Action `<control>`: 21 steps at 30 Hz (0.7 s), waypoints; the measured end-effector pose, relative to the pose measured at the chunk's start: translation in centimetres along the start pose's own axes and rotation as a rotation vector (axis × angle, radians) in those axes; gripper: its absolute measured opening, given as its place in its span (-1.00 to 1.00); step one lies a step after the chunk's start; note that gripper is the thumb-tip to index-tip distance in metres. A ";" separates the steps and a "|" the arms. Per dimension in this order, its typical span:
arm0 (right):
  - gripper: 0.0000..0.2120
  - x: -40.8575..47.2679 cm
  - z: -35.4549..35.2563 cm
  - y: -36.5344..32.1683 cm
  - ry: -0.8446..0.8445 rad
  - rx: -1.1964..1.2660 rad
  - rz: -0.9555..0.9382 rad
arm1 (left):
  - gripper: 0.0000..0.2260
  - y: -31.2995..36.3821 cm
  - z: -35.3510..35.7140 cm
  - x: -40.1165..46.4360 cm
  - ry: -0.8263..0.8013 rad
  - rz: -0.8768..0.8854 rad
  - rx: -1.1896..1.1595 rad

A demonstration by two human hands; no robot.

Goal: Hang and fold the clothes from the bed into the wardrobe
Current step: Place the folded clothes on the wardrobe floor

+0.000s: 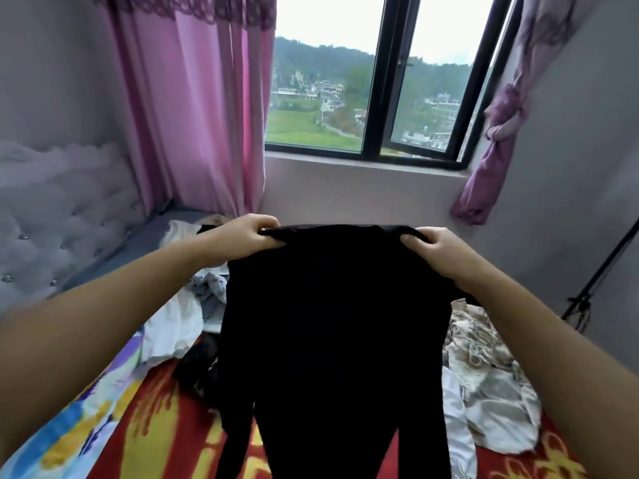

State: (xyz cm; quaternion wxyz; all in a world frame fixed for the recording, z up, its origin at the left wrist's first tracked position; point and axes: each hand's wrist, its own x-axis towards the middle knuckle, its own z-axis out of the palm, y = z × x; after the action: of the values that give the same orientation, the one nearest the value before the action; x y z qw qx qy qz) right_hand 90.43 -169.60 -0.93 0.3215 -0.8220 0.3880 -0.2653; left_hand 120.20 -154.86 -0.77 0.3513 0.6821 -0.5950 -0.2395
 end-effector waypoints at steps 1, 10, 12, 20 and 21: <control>-0.74 0.4 0.6 -0.4 0.051 -0.041 0.015 | -0.89 0.5 0.3 0.2 -0.012 -0.090 -0.107; -0.71 1.0 5.1 -7.8 0.128 0.105 -0.080 | -0.90 9.2 4.7 0.9 0.031 -0.322 -0.785; -0.67 0.5 5.8 -8.8 0.037 0.029 -0.134 | -0.92 10.0 4.6 1.1 0.067 -0.309 -0.869; -0.57 0.3 3.4 -7.1 -0.108 0.076 -0.273 | -0.67 9.5 2.3 1.1 0.173 0.238 -0.033; -0.59 0.5 3.3 -7.3 -0.123 0.126 -0.286 | -0.46 9.3 1.5 1.5 0.263 0.398 0.357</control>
State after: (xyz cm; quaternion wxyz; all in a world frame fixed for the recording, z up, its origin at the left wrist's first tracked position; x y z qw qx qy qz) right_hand 96.34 -165.33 2.39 0.3543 -0.8619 0.2291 -0.2814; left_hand 113.37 -157.01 5.51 0.3401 0.6283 -0.6989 0.0329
